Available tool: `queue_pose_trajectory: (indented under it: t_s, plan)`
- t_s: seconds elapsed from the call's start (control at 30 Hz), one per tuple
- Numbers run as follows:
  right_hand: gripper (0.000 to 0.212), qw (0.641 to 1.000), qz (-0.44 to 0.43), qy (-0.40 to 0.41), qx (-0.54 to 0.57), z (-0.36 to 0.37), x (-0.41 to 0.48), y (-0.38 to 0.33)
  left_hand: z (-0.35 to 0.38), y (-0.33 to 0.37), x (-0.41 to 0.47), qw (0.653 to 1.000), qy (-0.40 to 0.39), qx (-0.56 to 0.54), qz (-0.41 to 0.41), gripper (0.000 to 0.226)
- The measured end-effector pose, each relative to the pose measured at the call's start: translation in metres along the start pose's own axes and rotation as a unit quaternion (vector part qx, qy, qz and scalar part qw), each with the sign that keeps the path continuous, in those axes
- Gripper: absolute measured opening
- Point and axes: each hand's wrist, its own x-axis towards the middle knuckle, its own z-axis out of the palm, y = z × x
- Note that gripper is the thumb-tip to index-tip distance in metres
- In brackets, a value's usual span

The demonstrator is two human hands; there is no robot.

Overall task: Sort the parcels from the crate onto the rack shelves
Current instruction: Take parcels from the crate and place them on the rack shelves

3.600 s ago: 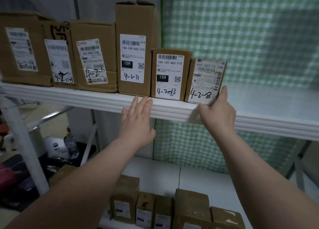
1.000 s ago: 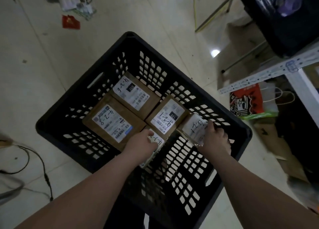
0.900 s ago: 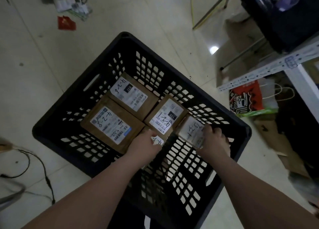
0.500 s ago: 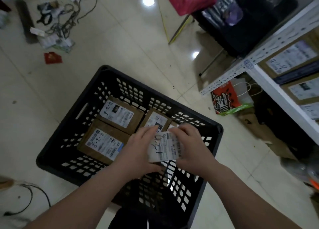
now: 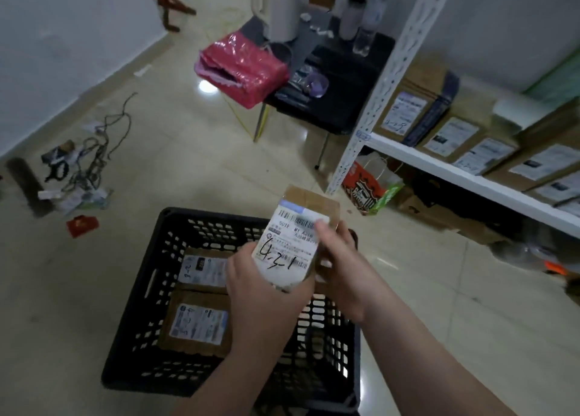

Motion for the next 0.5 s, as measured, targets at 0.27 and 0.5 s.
queue_pose_trajectory:
  t_s: [0.27, 0.5]
  plan:
    - [0.052, 0.993, -0.090, 0.082, 0.009, -0.044, -0.061, -0.013, 0.011, 0.043, -0.023, 0.964, -0.264, -0.040, -0.006, 0.039]
    - [0.042, 0.994, -0.100, 0.052, -0.012, -0.097, -0.111, -0.019, 0.043, 0.091, -0.061, 0.910, -0.354, -0.179, -0.121, 0.053]
